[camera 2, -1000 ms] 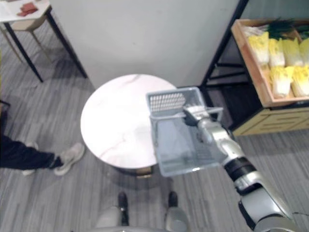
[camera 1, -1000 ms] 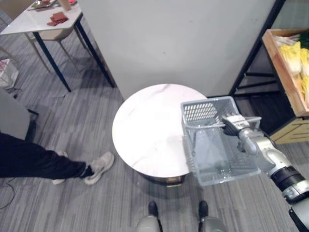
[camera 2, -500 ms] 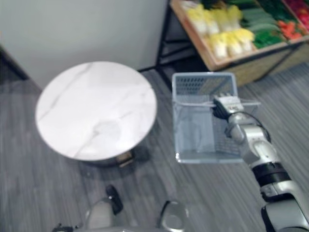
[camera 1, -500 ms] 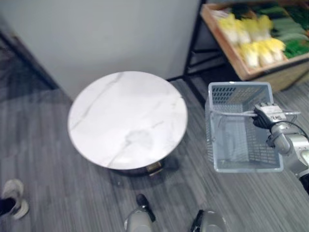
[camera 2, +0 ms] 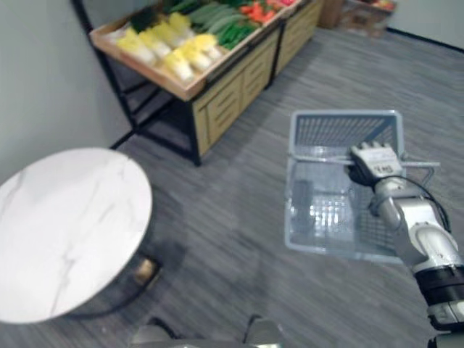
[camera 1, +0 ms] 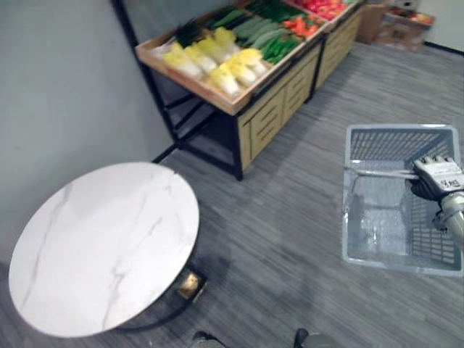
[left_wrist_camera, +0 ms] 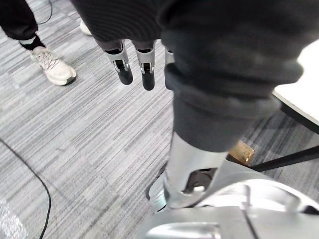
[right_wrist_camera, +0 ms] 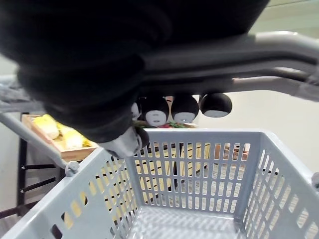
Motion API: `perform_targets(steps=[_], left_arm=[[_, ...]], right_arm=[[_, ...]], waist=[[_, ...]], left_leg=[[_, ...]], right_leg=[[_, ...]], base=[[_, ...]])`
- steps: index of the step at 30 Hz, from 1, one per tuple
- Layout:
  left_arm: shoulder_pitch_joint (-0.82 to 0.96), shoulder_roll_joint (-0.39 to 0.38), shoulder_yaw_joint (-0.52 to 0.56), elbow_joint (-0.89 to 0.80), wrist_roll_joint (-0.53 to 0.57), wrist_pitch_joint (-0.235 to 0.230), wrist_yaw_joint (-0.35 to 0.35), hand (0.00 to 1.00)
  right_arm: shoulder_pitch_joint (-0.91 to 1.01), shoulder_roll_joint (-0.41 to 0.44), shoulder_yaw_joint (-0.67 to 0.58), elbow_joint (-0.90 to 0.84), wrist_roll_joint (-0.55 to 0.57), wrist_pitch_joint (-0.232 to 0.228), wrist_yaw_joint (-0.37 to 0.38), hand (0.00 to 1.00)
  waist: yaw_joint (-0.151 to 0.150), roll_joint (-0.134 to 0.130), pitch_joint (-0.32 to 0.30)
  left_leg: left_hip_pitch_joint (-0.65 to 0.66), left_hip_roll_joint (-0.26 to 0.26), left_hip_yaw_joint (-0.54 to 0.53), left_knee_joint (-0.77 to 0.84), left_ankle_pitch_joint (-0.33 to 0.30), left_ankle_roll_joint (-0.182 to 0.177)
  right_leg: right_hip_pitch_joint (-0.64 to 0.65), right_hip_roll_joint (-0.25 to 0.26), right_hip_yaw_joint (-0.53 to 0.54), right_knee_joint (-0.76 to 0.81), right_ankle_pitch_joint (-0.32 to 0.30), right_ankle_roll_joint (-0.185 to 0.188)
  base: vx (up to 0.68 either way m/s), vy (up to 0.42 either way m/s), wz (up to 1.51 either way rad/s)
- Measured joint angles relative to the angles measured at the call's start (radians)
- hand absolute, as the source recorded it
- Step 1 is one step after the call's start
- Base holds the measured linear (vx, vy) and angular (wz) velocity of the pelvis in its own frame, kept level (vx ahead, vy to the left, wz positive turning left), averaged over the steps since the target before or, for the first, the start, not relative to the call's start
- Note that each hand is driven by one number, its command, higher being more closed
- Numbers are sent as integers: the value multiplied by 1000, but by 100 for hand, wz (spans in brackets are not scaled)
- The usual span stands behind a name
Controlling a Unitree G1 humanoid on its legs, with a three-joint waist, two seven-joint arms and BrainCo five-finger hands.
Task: Pick vegetable in the basket
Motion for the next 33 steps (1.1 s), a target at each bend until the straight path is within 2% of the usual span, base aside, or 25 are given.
perform_targets(steps=[1, 2, 3, 4, 5, 6, 7, 10, 16, 18, 20, 22, 24, 25, 27, 28, 31, 33], left_arm=[[10, -15, 0, 0, -10, -8, -3, 0], [14, -25, 2, 0, -11, -13, -3, 0], [26, -44, 16, 0, -11, -21, -4, 0], [41, -51, 29, 0, -12, -22, -3, 0], [49, -49, 42, 0, -12, -23, -3, 0], [55, -48, 54, -1, -12, -23, -4, 0], [54, -48, 55, -8, -12, -25, -6, 0], [42, -48, 55, -37, -12, -29, -19, 0], [14, -60, 10, -42, -10, -27, -39, 0], [12, -61, -3, -49, -10, -27, -42, 0], [6, -53, -16, -61, -11, -28, -40, 0], [6, -43, -28, -61, -11, -29, -40, 0], [4, -31, -35, -61, -12, -32, -39, 0], [0, -25, -37, -61, -12, -32, -39, 0], [-15, -14, -44, -59, -12, -32, -35, 0], [-20, -12, -44, -59, -12, -33, -33, 0], [-22, -12, -44, -58, -12, -31, -31, 0], [-22, -10, -44, -59, -12, -31, -31, 0]], right_arm=[[-11, 0, 7, -1, 9, -5, -4, 100], [-25, 0, 11, -1, 14, -8, -7, 100], [-47, 0, 18, -1, 19, -14, -8, 100], [-49, 2, 24, -1, 25, -16, -8, 100], [-48, 3, 37, 0, 38, -15, -7, 100], [-45, 3, 47, 0, 45, -20, -7, 100], [-38, 2, 47, 1, 47, -28, -8, 100], [-36, 2, 44, 20, 45, -33, -9, 100], [26, 30, 24, 157, 46, -32, -12, 100], [26, 52, 24, 202, 43, -21, -12, 100], [24, 80, 24, 262, 37, 10, -12, 100], [24, 94, 24, 293, 36, 32, -12, 100], [24, 99, 22, 298, 35, 50, -12, 100], [24, 113, 2, 297, 35, 53, -12, 100], [31, 138, -38, 297, 32, 73, -13, 100], [31, 147, -49, 297, 33, 76, -13, 100], [52, 170, -80, 296, 36, 75, -13, 100], [84, 176, -82, 295, 38, 71, -13, 100]], waist=[[21, -1, 0], [28, 1, 1], [41, 15, 4], [46, 30, 4], [45, 31, 3], [41, 35, 1], [32, 12, 2], [14, -12, -3], [12, 5, -6], [16, 1, -3], [20, -10, 3], [19, -17, 6], [17, -34, 11], [15, -42, 13], [6, -58, 21], [1, -50, 16], [-8, -49, 13], [-6, -50, 2]], left_leg=[[-13, -84, -174, 28, -80, -65], [-13, -139, -252, 27, -124, -75], [0, -226, -369, -8, -185, -63], [43, -265, -405, -74, -238, -35], [76, -264, -412, -105, -261, -38], [119, -273, -424, -157, -274, -56], [130, -289, -400, -183, -274, -56], [125, -323, -369, -226, -278, -49], [125, -356, -344, -269, -271, -38], [125, -355, -341, -269, -273, -38], [133, -354, -321, -267, -281, -34], [146, -357, -310, -254, -300, -28], [141, -366, -297, -224, -325, -21], [123, -367, -293, -207, -337, -18], [117, -376, -296, -203, -338, -15], [107, -378, -297, -203, -339, -14], [109, -379, -321, -211, -334, -19], [117, -380, -338, -219, -325, -13]], right_leg=[[-2, -22, 75, -20, 22, 2], [-12, -30, 114, -32, 28, 5], [-36, -23, 186, -46, 44, 0], [-42, 3, 238, -61, 62, -1], [-49, 15, 261, -64, 64, 1], [-54, 23, 285, -73, 72, 15], [-56, 4, 288, -97, 90, 18], [-81, -29, 301, -146, 151, 45], [-124, -48, 331, -143, 177, 67], [-155, -40, 335, -103, 177, 66], [-201, -29, 318, -33, 179, 63], [-200, -30, 305, -26, 190, 48], [-194, -42, 294, -45, 193, 42], [-193, -52, 286, -68, 187, 26], [-193, -74, 251, -92, 187, 17], [-187, -81, 232, -112, 198, 2], [-149, -90, 176, -163, 208, -2], [-127, -94, 156, -182, 242, 17]], base=[[-44, 1, -128], [-41, 106, -176], [-29, 207, -179], [-11, 261, -168], [8, 215, -130], [2, 193, -85], [-14, 102, -68], [-34, 155, -32], [6, 41, -15], [19, 3, -33], [-26, -9, -41], [-59, 30, -36], [-109, 70, -35], [-162, 84, -18], [-141, 67, -6], [-53, 37, -2], [17, 16, 17], [69, -9, 26]])
